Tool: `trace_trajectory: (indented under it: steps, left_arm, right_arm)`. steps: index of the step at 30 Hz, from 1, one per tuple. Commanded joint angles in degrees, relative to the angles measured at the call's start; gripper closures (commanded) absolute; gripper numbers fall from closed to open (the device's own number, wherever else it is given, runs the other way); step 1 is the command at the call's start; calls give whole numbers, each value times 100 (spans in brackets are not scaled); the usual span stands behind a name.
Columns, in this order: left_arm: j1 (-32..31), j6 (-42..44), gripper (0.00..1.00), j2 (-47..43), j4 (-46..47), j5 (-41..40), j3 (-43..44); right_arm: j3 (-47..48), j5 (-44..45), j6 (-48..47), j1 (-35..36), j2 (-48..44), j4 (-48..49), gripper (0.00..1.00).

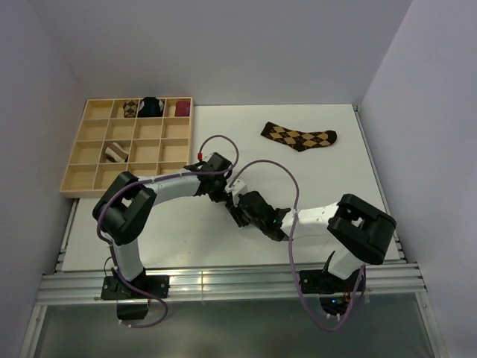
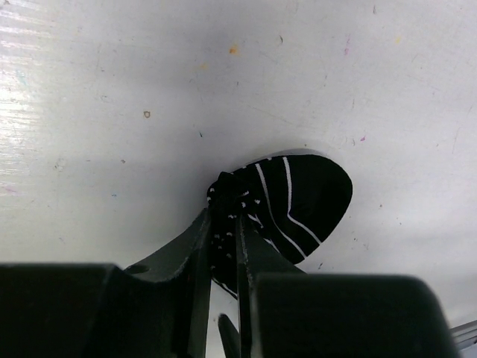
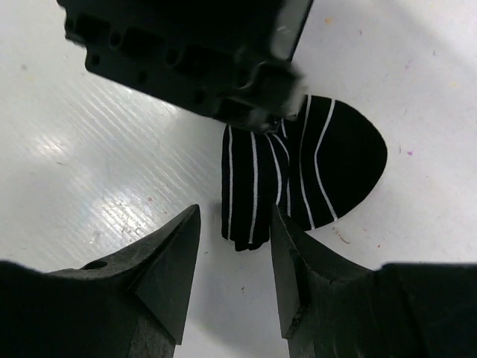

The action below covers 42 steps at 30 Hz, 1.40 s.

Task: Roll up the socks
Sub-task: Roll the sock at the center of the board.

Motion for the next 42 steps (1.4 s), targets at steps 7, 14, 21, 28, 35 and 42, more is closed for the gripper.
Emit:
trace_trajectory:
  steps: [7, 14, 21, 28, 35, 42]
  left_arm:
    - [19, 263, 83, 266, -415, 52, 68]
    - [28, 237, 77, 99, -292, 105, -37]
    - [80, 17, 50, -753, 576, -124, -731]
    - [212, -352, 24, -1553, 1156, -572, -1399]
    - [291, -528, 20, -2283, 1781, -722, -2102]
    - [256, -835, 23, -2345, 2292, -353, -2525]
  right_arm:
    - [519, 877, -329, 303, 566, -28, 57]
    - [633, 860, -267, 303, 707, -248, 99]
    - [616, -700, 137, -250, 356, -819, 100]
    - [774, -2487, 435, -1103, 311, -1101, 100]
    - [1266, -4306, 831, -1788, 794, -1479, 100]
    - [1477, -5284, 1604, -2430, 1488, -1400, 100]
